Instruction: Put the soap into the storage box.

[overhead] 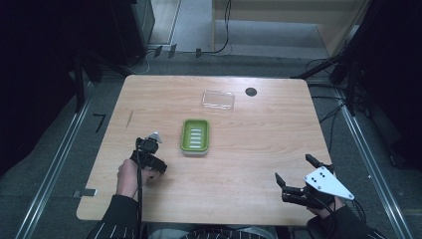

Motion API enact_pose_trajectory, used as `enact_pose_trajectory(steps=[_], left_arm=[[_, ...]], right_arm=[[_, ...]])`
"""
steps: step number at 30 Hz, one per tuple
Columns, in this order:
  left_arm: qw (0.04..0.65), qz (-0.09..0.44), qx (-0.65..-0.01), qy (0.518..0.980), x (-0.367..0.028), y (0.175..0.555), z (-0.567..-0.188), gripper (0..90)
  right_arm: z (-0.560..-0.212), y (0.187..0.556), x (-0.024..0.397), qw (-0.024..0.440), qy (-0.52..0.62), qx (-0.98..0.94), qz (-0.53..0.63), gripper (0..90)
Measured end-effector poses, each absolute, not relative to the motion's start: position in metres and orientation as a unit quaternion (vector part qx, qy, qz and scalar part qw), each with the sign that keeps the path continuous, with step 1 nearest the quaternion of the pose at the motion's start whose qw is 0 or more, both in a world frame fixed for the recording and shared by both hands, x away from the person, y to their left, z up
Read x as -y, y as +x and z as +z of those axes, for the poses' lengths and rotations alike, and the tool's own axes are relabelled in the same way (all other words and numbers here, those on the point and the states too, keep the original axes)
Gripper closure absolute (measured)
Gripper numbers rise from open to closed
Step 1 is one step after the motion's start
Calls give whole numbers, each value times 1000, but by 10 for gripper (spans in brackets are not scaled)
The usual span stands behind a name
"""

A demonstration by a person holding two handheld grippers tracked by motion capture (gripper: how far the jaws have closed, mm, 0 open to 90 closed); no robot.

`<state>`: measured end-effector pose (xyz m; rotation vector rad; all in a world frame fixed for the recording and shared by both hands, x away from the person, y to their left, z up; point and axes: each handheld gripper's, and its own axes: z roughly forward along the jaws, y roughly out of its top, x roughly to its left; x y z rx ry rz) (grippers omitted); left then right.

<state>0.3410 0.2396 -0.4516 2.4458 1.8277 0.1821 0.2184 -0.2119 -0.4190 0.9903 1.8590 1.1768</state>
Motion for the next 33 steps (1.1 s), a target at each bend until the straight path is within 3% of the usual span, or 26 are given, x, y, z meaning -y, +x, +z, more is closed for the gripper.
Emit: enact_pose_trajectory(steps=[33], left_arm=[[67, 43, -578, 812, -235, 343, -437, 331]], right_arm=[[-419, 218, 212, 357, 381, -721, 456, 0]])
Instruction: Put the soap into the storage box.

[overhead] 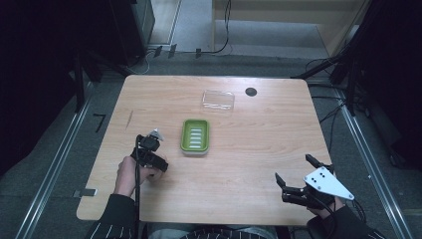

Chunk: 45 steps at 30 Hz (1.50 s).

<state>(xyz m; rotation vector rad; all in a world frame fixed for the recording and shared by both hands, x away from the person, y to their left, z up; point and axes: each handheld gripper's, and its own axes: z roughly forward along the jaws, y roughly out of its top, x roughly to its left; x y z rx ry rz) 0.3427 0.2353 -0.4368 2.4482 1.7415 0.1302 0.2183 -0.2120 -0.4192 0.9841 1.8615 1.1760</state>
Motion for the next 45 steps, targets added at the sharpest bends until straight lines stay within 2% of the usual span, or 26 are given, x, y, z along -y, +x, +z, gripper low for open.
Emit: enact_pose_trajectory(steps=[45], left_arm=[[93, 34, -542, 834, -201, 364, -416, 335]], right_arm=[[-419, 218, 212, 357, 380, -722, 455, 0]])
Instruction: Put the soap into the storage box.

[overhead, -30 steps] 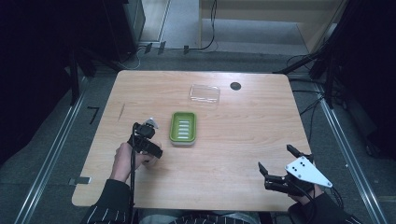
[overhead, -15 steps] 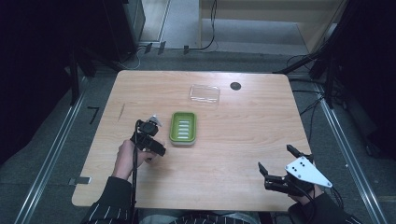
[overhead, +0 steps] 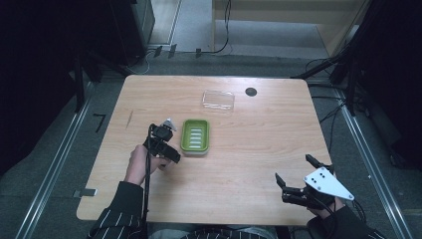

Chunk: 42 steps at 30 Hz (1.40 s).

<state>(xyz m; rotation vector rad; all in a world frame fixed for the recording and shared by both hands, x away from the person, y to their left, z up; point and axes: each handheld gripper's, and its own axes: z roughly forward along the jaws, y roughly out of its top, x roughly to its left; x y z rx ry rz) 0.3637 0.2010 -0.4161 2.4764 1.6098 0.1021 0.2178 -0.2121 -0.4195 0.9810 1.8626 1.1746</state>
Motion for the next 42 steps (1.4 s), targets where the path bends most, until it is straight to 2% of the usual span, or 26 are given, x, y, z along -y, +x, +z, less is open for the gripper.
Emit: enact_pose_trajectory(steps=[42], left_arm=[[126, 45, -512, 849, -169, 397, -393, 335]], right_arm=[[-420, 217, 212, 358, 379, -725, 450, 0]])
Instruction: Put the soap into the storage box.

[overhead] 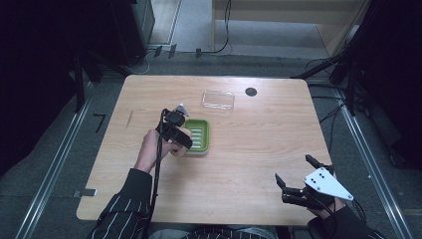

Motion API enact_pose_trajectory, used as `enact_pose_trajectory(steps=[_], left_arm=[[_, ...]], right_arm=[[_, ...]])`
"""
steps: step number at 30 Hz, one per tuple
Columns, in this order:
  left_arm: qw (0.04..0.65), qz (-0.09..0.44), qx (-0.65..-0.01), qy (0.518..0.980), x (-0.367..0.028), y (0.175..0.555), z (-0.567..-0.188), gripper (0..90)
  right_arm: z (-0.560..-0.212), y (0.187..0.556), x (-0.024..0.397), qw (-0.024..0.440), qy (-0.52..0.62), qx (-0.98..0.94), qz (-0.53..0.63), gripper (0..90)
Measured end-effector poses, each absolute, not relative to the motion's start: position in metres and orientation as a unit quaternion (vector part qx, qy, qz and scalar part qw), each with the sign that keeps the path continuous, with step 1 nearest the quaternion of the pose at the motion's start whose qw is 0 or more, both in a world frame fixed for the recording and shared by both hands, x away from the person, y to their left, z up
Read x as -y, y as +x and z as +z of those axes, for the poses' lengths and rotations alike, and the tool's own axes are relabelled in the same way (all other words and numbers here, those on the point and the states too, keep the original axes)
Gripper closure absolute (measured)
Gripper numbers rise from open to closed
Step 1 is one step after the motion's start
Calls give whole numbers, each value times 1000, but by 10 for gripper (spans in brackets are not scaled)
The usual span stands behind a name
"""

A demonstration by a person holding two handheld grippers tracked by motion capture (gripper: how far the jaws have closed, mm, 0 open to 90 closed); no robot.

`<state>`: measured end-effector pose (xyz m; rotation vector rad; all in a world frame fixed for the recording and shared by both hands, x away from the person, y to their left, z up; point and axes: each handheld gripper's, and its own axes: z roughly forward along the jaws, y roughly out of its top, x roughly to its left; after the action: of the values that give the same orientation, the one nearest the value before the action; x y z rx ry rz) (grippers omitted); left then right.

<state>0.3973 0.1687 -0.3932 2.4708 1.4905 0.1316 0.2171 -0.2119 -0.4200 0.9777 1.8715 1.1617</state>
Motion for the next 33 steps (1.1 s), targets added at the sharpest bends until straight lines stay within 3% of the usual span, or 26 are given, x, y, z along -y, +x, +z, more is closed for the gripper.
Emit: enact_pose_trajectory(steps=[33], left_arm=[[150, 53, -506, 848, -142, 425, -394, 335]], right_arm=[[-420, 217, 212, 359, 377, -728, 447, 0]])
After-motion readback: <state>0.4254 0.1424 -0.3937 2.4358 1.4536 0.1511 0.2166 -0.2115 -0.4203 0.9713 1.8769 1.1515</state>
